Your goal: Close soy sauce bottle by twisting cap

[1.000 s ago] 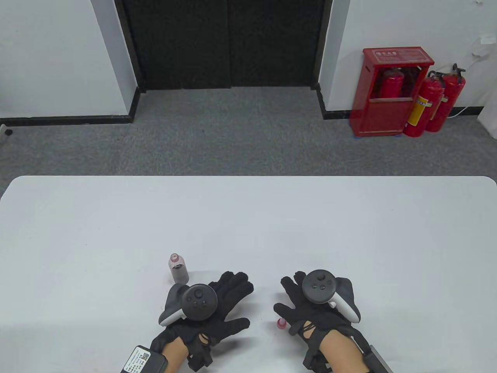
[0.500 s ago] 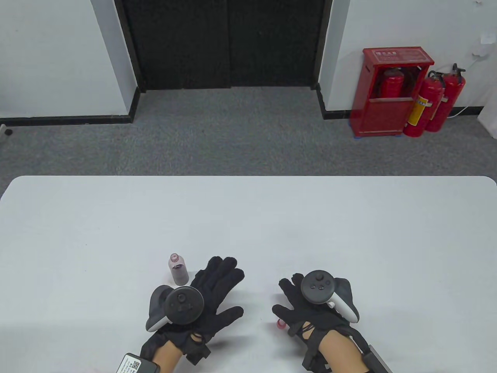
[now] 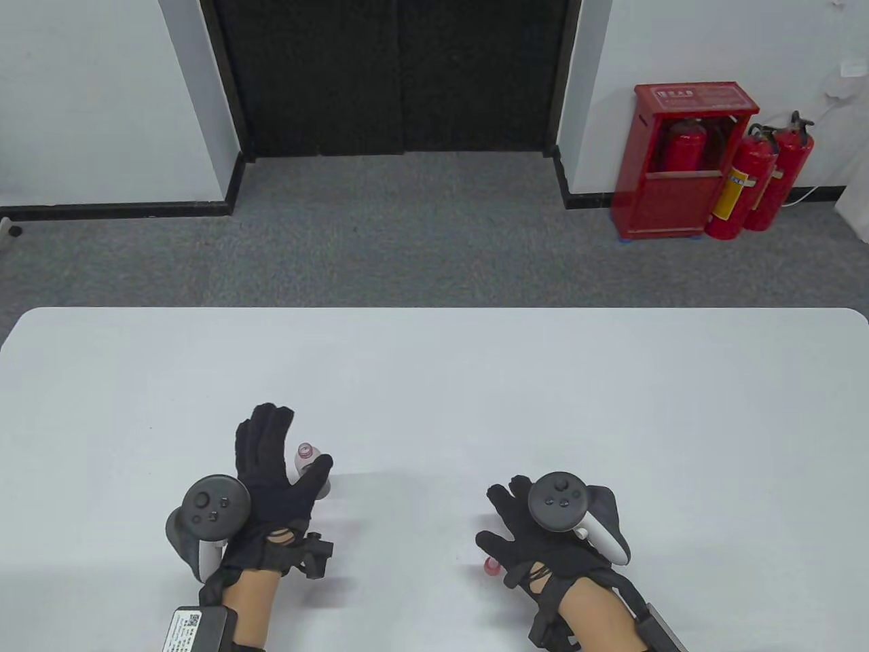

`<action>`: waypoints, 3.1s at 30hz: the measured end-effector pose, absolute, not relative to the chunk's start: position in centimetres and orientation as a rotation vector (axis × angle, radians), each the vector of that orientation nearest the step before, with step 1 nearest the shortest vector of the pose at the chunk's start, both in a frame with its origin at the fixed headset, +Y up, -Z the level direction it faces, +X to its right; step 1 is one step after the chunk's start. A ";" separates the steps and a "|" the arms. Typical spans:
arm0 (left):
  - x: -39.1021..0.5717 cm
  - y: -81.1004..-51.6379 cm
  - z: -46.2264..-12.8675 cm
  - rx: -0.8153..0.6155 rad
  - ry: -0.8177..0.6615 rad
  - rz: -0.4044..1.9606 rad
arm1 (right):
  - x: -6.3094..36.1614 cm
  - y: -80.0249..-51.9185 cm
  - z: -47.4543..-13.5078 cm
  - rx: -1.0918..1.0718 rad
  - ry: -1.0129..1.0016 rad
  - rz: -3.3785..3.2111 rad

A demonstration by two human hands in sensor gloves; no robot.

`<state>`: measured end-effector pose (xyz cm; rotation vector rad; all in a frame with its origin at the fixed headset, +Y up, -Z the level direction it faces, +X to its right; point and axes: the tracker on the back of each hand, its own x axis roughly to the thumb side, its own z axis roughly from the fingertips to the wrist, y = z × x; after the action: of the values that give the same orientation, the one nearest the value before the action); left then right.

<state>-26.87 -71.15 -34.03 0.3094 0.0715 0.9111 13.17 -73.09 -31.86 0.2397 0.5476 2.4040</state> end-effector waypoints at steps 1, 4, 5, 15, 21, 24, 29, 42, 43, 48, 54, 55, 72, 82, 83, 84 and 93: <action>-27.2 -71.6 -34.3 0.291 0.091 0.914 | 13.2 -73.1 -31.9 0.239 0.547 2.403; -28.0 -73.4 -35.5 0.188 0.181 0.928 | 13.2 -73.1 -31.9 0.237 0.547 2.398; -28.2 -74.1 -36.0 0.147 0.207 0.935 | 13.2 -73.1 -31.8 0.236 0.548 2.398; -27.9 -77.2 -37.8 -0.017 0.278 0.883 | 13.2 -73.2 -31.8 0.233 0.566 2.405; -27.4 -78.1 -38.0 -0.052 0.320 0.856 | 13.2 -73.3 -31.8 0.233 0.583 2.405; -27.2 -78.2 -38.0 -0.051 0.332 0.836 | 13.1 -73.3 -31.8 0.233 0.589 2.408; -27.1 -78.3 -38.0 -0.076 0.333 0.832 | 13.1 -73.3 -31.8 0.232 0.603 2.409; -26.9 -78.1 -38.0 -0.106 0.345 0.817 | 13.0 -73.4 -31.8 0.228 0.619 2.410; -26.9 -78.1 -38.0 -0.109 0.348 0.813 | 13.0 -73.4 -31.8 0.228 0.620 2.410; -26.7 -78.1 -38.1 -0.119 0.339 0.801 | 13.0 -73.5 -31.8 0.224 0.631 2.409; -26.7 -77.8 -37.7 -0.065 0.310 0.904 | 13.0 -73.6 -31.8 0.214 0.634 2.405; -26.7 -77.7 -37.7 -0.060 0.306 0.920 | 13.0 -73.6 -31.8 0.213 0.635 2.404; -22.6 -73.3 -35.6 0.086 0.067 0.943 | 13.0 -73.7 -31.8 0.214 0.646 2.399; -17.6 -73.5 -34.6 0.024 -0.188 0.684 | 12.8 -73.9 -31.8 0.239 0.659 2.388; -17.3 -73.6 -34.6 0.009 -0.196 0.682 | 12.8 -73.9 -31.8 0.240 0.662 2.384; -16.9 -73.9 -34.7 -0.014 -0.209 0.686 | 12.7 -74.0 -31.8 0.243 0.673 2.379; -15.1 -74.8 -34.2 -0.117 -0.301 0.574 | 12.2 -73.9 -31.8 0.286 0.681 2.510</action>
<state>-15.09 -74.80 -34.23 -0.1172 -0.3009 0.5741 12.17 -73.94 -31.83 0.2861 0.6810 2.5105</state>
